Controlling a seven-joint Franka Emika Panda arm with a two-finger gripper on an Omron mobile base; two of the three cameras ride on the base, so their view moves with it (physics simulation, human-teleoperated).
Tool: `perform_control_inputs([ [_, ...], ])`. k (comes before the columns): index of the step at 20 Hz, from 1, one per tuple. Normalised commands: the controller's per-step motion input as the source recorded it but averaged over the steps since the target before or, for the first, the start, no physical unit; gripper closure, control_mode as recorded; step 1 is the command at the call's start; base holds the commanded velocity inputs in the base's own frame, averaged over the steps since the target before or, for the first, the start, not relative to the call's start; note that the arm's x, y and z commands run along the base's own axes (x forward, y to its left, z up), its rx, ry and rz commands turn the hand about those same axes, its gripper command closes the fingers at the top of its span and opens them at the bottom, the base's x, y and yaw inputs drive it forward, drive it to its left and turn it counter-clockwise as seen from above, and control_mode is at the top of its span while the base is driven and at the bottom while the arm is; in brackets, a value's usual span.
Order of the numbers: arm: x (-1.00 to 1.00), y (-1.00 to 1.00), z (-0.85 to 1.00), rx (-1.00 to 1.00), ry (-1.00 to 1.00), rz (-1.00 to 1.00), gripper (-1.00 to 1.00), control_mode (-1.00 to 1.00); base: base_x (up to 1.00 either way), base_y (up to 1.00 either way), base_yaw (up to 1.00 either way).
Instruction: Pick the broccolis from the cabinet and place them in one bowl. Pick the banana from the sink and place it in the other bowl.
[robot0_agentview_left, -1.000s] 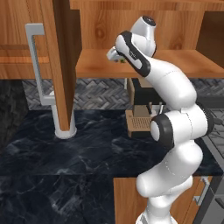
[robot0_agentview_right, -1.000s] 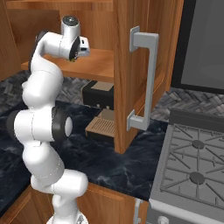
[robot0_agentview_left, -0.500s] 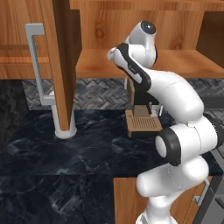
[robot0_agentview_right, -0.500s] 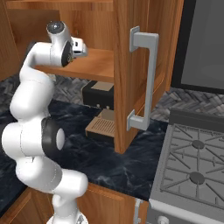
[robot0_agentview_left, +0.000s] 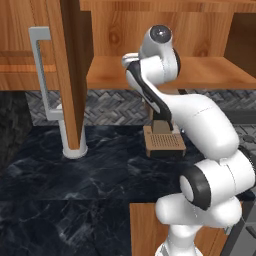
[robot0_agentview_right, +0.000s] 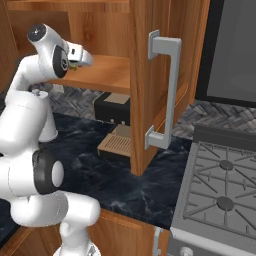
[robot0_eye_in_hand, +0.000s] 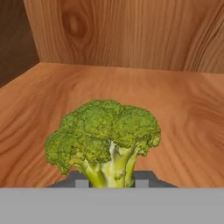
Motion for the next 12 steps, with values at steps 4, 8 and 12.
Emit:
perform_control_inputs([
  [4, -0.63, -0.09, 0.23, -0.01, 0.03, -0.08, 1.0, -1.0, 0.0, 0.0, 0.0],
  [8, -0.92, -0.28, 0.13, 0.02, 0.04, -0.06, 1.0, -1.0, 0.0, 0.0, 0.0],
  [12, -1.0, -0.43, -0.05, 0.05, 0.0, -0.02, 1.0, -1.0, 0.0, 0.0, 0.0],
])
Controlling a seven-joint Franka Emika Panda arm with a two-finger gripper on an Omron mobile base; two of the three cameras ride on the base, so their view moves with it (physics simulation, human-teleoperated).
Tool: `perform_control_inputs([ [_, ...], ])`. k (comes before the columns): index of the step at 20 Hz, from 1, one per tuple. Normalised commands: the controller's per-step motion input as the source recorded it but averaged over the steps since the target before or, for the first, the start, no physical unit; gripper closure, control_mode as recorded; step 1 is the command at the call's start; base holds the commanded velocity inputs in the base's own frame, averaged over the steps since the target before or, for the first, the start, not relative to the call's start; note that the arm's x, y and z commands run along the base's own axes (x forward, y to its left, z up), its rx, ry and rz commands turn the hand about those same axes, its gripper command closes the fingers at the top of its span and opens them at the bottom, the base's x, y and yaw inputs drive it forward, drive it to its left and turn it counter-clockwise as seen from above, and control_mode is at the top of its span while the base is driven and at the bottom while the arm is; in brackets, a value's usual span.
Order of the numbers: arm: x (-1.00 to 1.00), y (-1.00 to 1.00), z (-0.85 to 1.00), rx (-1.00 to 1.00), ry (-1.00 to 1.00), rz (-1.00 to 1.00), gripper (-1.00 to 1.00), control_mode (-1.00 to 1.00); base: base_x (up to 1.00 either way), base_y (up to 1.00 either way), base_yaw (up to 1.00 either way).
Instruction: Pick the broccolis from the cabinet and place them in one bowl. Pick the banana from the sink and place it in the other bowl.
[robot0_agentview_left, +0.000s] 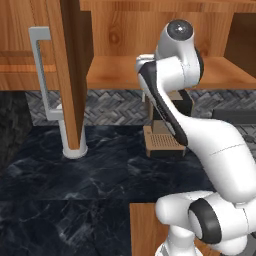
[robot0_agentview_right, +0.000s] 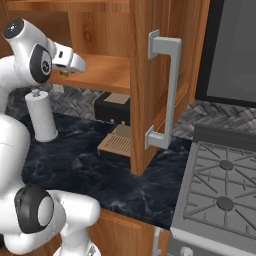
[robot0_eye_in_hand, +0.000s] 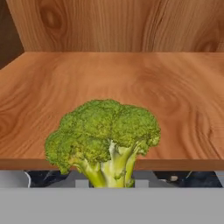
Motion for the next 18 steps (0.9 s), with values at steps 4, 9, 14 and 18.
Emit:
perform_control_inputs([
  [4, -1.0, -0.41, -0.06, 0.05, 0.0, 0.0, 1.0, -1.0, 0.0, 0.0, 0.0],
  [9, -1.0, -0.31, -0.03, 0.04, 0.0, 0.0, 1.0, -1.0, 0.0, 0.0, 0.0],
  [14, -1.0, -0.08, 0.0, 0.01, 0.03, 0.02, 1.0, -1.0, 0.0, 0.0, 0.0],
  [18, -1.0, 0.0, -0.03, 0.0, 0.03, 0.03, 1.0, -1.0, 0.0, 0.0, 0.0],
])
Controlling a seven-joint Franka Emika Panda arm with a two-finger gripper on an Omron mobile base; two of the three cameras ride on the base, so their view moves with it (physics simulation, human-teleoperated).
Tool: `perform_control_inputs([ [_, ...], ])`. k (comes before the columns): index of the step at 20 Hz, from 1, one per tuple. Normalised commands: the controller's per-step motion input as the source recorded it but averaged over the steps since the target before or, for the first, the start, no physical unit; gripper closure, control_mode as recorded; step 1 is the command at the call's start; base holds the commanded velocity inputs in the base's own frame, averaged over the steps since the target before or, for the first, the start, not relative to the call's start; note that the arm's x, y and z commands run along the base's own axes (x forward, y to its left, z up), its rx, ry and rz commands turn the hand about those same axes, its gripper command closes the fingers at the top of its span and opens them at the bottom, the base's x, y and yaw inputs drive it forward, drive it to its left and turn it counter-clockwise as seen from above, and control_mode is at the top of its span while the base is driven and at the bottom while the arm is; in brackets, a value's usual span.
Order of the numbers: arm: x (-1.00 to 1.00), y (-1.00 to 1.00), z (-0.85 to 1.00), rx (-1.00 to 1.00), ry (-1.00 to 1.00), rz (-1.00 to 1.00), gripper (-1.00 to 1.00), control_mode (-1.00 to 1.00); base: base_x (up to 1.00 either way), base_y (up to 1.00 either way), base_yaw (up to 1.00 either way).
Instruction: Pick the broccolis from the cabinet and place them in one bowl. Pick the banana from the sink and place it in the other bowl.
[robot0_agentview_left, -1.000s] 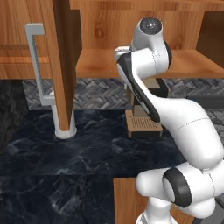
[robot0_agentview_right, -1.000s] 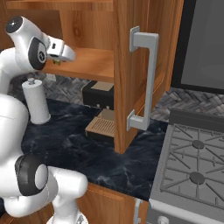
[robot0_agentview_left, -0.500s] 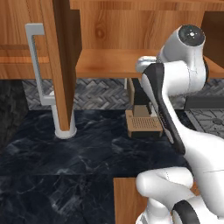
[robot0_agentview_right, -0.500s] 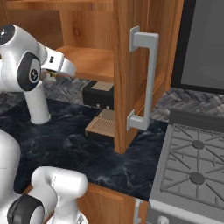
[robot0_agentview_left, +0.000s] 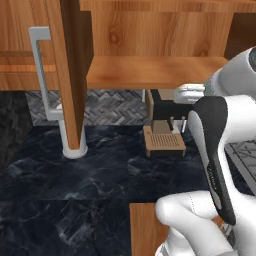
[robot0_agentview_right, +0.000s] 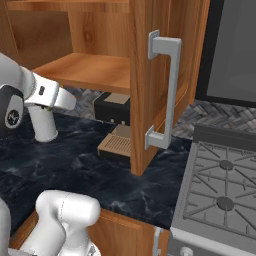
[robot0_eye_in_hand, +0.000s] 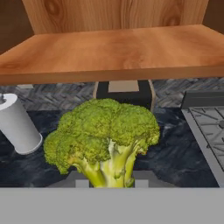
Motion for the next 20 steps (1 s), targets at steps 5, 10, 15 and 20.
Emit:
perform_control_inputs([
  [5, -1.0, -0.08, -0.17, 0.01, 0.0, 0.03, 1.0, -1.0, 0.0, 0.0, 0.0],
  [10, -1.0, -0.04, -0.12, 0.0, 0.07, 0.02, 1.0, -1.0, 0.0, 0.0, 0.0],
  [15, -0.55, -0.02, -0.14, 0.0, 0.1, 0.0, 1.0, -1.0, 0.0, 0.0, 0.0],
  [20, -0.04, 0.0, 0.0, 0.0, 0.0, 0.0, 1.0, -1.0, 0.0, 0.0, 0.0],
])
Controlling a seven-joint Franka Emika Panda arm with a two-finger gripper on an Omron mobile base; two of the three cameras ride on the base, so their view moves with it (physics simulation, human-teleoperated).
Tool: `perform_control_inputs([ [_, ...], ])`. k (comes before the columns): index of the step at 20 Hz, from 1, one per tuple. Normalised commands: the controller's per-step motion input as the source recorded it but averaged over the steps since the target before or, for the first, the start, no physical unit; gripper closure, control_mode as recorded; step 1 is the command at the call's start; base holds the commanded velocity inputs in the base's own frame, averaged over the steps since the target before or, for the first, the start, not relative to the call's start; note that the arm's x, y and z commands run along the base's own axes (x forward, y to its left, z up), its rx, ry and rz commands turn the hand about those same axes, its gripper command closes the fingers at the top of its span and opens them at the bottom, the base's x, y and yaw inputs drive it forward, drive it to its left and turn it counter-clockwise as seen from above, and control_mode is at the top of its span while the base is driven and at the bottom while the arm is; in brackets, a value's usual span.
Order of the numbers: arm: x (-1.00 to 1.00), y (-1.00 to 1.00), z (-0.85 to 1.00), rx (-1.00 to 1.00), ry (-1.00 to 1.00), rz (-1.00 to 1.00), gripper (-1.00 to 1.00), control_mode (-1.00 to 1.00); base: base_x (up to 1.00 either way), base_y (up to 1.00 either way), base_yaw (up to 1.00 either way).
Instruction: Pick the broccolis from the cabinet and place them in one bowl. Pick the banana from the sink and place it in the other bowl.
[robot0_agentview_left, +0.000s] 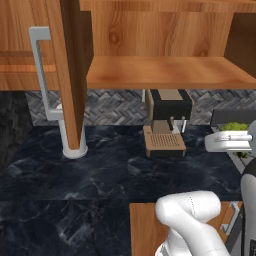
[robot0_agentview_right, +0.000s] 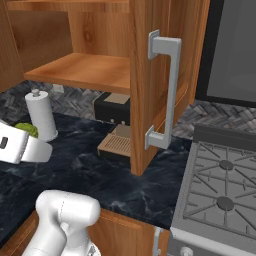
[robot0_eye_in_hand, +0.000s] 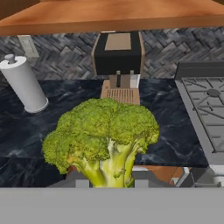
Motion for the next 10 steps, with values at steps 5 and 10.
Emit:
perform_control_inputs([
  [5, 0.0, 0.0, 0.0, 0.0, 0.0, 0.0, 1.0, -1.0, 0.0, 0.0, 0.0],
  [10, -0.03, 0.0, 0.0, 0.0, 0.0, 0.0, 1.0, 1.0, -0.23, -0.02, -0.01],
])
